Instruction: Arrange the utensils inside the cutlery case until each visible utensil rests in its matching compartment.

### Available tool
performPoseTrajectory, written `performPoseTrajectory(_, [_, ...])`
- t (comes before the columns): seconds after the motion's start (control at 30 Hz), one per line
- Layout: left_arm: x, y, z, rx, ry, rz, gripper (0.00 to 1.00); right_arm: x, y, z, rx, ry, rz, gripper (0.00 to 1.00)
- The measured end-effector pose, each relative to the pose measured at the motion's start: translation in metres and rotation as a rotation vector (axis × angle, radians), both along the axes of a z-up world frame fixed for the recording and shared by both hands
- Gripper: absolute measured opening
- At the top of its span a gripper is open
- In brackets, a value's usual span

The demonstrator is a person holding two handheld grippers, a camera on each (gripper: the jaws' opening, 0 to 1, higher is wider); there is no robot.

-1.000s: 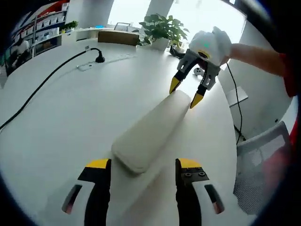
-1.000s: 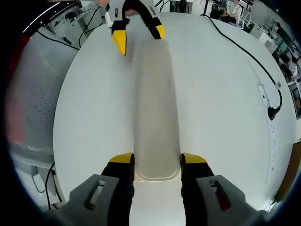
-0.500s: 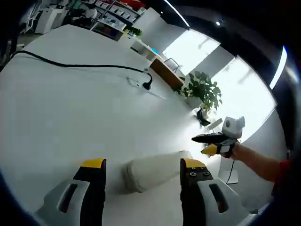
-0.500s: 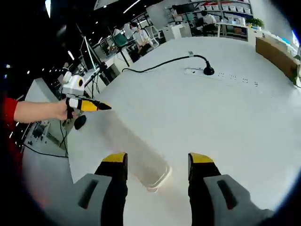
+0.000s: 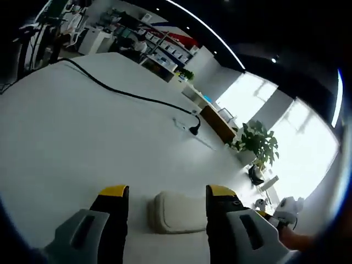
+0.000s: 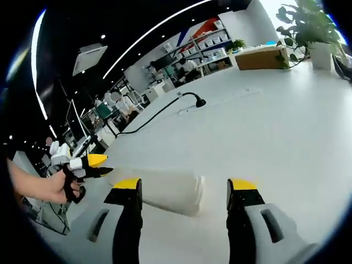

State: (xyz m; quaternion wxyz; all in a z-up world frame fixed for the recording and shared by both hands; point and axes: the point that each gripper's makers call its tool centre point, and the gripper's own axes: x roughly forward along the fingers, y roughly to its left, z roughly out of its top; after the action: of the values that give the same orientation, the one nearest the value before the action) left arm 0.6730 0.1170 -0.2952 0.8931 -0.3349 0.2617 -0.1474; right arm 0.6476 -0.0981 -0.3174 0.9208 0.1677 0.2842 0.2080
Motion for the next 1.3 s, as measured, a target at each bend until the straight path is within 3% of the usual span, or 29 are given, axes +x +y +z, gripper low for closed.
performPoseTrajectory(0.07, [-0.001,0.008,-0.005,0.077,0.004,0.022,0.64,0.004,0.001,0.006,0.047,-0.028,-0.043,0.63])
performPoseTrajectory(0.33, [0.001,0.01,-0.012,0.065,0.019,-0.006,0.69,0.007,0.004,0.009,0.069,-0.033,-0.059,0.65])
performPoseTrajectory(0.4, [0.003,0.011,-0.014,0.058,0.018,-0.005,0.65,0.008,0.003,0.007,0.069,-0.027,-0.062,0.66])
performPoseTrajectory(0.63, [0.003,0.009,-0.028,0.057,0.083,-0.011,0.56,0.013,-0.002,0.004,0.083,-0.022,-0.092,0.54])
performPoseTrajectory(0.7, [0.007,0.007,-0.03,0.073,0.076,-0.02,0.54,0.015,-0.004,-0.001,0.1,-0.003,-0.118,0.5])
performPoseTrajectory(0.77, [0.007,0.009,-0.032,0.141,0.047,-0.028,0.54,0.016,-0.003,-0.004,0.101,-0.001,-0.127,0.48])
performPoseTrajectory(0.8, [0.005,0.005,-0.035,0.124,0.058,-0.015,0.58,0.016,-0.002,-0.006,0.107,0.004,-0.13,0.47])
performPoseTrajectory(0.9, [0.005,0.002,-0.035,0.101,0.042,-0.015,0.57,0.015,0.0,-0.01,0.13,0.021,-0.144,0.45])
performPoseTrajectory(1.07, [0.0,-0.008,-0.043,0.105,0.052,-0.037,0.42,0.011,0.006,-0.017,0.126,0.033,-0.127,0.41])
performPoseTrajectory(1.17, [0.002,-0.013,-0.041,0.115,-0.018,-0.056,0.38,0.013,0.008,-0.016,0.171,0.022,-0.132,0.38])
performPoseTrajectory(1.2, [0.002,-0.014,-0.04,0.103,-0.044,-0.066,0.39,0.017,0.004,-0.015,0.163,-0.014,-0.145,0.4])
performPoseTrajectory(1.27, [0.001,-0.009,-0.044,0.139,-0.02,-0.054,0.33,0.016,0.003,-0.02,0.125,-0.017,-0.132,0.38])
performPoseTrajectory(1.3, [0.002,-0.009,-0.043,0.104,-0.018,-0.044,0.32,0.016,0.002,-0.022,0.113,-0.027,-0.134,0.35])
